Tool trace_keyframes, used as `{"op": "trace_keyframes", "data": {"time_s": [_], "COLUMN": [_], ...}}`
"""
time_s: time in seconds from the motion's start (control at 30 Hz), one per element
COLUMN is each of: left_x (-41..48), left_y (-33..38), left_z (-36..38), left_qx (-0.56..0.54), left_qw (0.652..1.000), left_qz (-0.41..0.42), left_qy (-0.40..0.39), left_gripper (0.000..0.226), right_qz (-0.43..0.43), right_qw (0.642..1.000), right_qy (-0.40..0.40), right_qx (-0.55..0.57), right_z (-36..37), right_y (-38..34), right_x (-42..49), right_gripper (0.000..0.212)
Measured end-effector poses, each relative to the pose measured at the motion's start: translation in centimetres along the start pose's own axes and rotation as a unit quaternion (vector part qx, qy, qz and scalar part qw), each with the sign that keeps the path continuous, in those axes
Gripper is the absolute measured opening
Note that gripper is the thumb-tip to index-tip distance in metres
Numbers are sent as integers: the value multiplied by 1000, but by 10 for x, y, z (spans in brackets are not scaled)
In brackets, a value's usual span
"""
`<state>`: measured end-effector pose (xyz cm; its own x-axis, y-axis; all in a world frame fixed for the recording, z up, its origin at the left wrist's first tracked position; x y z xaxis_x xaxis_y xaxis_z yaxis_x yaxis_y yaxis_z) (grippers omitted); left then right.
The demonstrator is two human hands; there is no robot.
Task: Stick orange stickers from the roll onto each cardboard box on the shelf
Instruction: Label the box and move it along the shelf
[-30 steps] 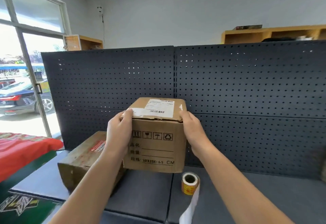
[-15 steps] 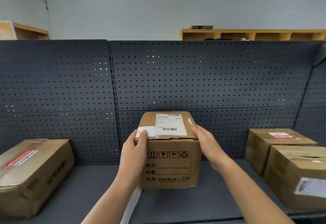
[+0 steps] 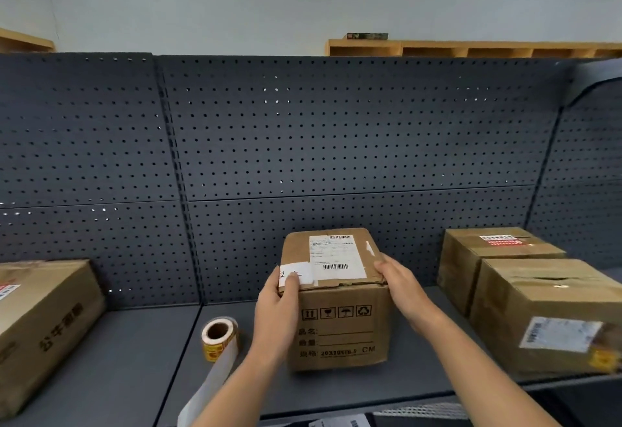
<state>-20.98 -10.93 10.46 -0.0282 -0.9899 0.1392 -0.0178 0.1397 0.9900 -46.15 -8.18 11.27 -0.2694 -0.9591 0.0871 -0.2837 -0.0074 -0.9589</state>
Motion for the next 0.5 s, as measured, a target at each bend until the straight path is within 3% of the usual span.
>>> {"op": "trace_keyframes", "data": {"time_s": [0.27, 0.5], "left_x": [1, 9], "left_y": [-18, -30], "left_z": [5, 2], "left_qx": [11, -22], "left_qw": [1000, 998], "left_qz": [-16, -62], "left_qy": [-3, -15], "left_gripper": [28, 45], "right_qz": [5, -7], "right_qw": [1000, 1000], "right_qy": [-8, 20], "right_qx": [8, -4], "right_z": [1, -5], "right_y": [28, 27], "right_x": [9, 10], "right_gripper": [30, 27]}}
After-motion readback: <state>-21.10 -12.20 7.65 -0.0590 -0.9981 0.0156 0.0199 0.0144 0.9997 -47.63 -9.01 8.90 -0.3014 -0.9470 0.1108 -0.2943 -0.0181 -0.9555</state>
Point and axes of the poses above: each hand's wrist, its own x-axis towards the middle knuckle, its own z-axis out of the palm, y = z × x, the point moved 10 cm from there along x, towards the middle knuckle, and after that the axes turned 3 degrees about -x, right-handed, at the moved point
